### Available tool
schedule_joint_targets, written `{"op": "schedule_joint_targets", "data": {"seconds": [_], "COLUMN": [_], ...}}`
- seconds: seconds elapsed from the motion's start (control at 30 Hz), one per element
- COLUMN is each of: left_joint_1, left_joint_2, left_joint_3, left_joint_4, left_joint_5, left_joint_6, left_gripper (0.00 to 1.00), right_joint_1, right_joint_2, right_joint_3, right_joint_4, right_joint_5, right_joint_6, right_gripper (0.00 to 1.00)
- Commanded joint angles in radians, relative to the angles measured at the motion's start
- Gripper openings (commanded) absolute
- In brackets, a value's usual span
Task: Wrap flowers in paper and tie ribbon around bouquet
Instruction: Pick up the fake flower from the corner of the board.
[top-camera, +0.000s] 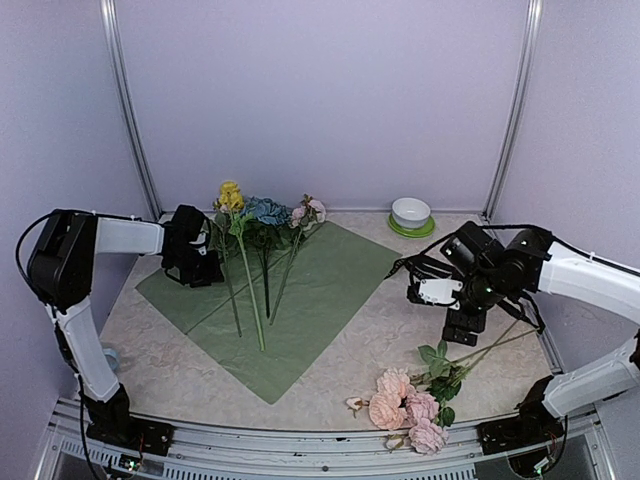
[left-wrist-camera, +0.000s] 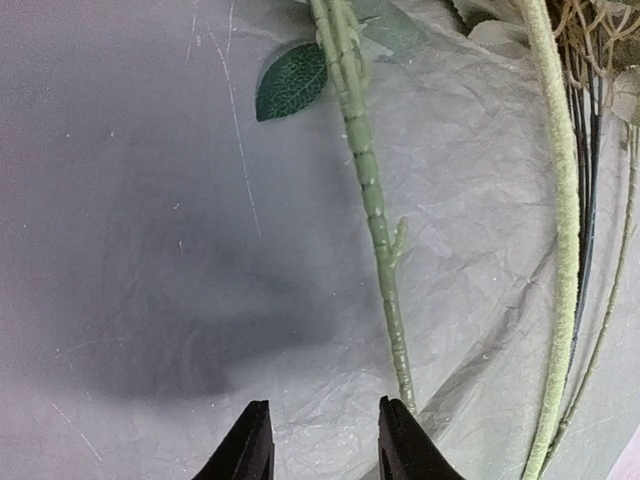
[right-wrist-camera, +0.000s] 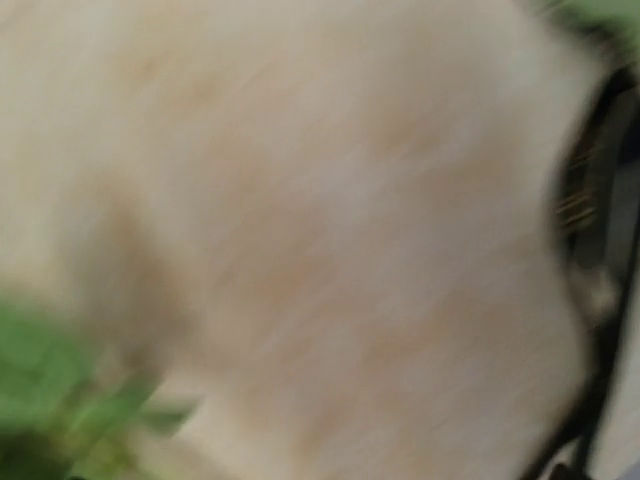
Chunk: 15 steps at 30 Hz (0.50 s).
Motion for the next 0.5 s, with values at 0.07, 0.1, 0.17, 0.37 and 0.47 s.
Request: {"op": "schedule_joint_targets", "data": {"seconds": [0.07, 0.1, 0.17, 0.37, 0.47], "left_joint_1": [-0.061, -0.077, -0.104, -0.123, -0.123], "left_joint_2": [0.055, 0.072, 0.112, 0.135, 0.112], "left_joint_3": [0.006, 0.020, 0.062, 0.106, 0.094], "left_joint_4": [0.083, 0.089, 0.077, 0.061, 0.103], "left_joint_5": [0.024, 0.037, 0.036, 0.042, 0.114], "left_joint_6": [0.029, 0.033, 0.034, 0.034, 0.061], "left_gripper": [0.35, 0.35, 0.35, 0.34, 0.34], "right_joint_1": [-0.009, -0.009, -0.009, -0.010, -0.009], "right_joint_2": [-0.049, -0.040, -0.017, 0.029, 0.017], "right_joint_3": [-0.131, -0.149, -0.179, -0.217, -0.224], "right_joint_4": [-0.200, -0.202, -0.201, -0.208, -0.207], "right_joint_5": [-0.135, -0.142, -0.147, -0.131, -0.127], "right_joint_6": [-0.038, -0.041, -0.043, -0.047, -0.051], "right_gripper": [0.98, 0.98, 0.98, 0.96, 0.96]}}
